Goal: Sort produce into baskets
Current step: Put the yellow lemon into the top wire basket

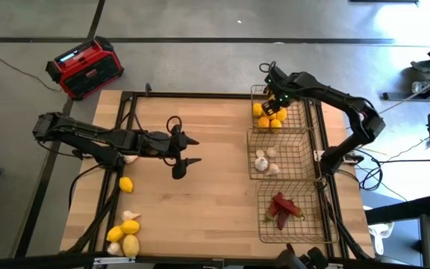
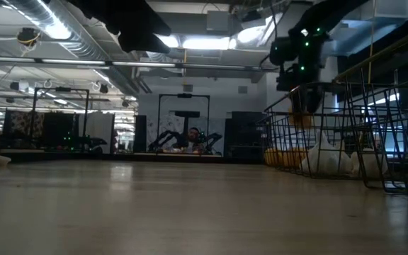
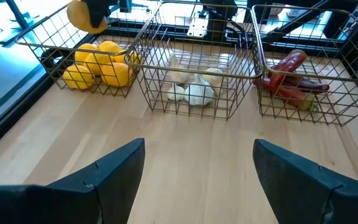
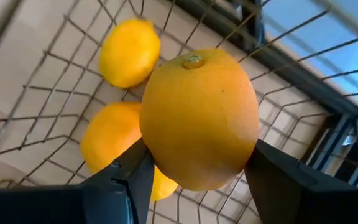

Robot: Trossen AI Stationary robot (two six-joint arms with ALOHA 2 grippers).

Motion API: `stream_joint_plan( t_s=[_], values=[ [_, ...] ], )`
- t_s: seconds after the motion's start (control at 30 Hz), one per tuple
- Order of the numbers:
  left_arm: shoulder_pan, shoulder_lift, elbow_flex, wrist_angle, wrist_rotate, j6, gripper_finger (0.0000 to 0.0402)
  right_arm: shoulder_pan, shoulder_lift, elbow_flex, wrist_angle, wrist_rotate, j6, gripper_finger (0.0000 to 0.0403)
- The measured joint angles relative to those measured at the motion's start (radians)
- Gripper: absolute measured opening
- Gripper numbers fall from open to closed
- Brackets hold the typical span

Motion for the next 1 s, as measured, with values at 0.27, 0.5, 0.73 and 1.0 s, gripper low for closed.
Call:
stream_joint_plan(
  t_s=[0.27,0.5,0.73,1.0],
  values=[
    [0.000,0.000,-0.031,0.021,0.000,-0.005,0.0296,0.000,0.054,0.000,-0.013,-0.013,0.029,0.0207],
    [0.000,0.000,-0.034,0.024,0.000,-0.005,0.0296,0.009,0.059,-0.074,0.037,-0.010,0.074,0.0207],
    [0.000,0.000,-0.034,0.025,0.000,-0.001,0.0296,0.007,0.058,-0.183,0.141,0.015,0.096,0.0207],
    [0.000,0.000,-0.034,0.030,0.000,-0.002,0.0296,0.007,0.058,-0.213,0.197,0.024,0.072,0.0207]
  ],
)
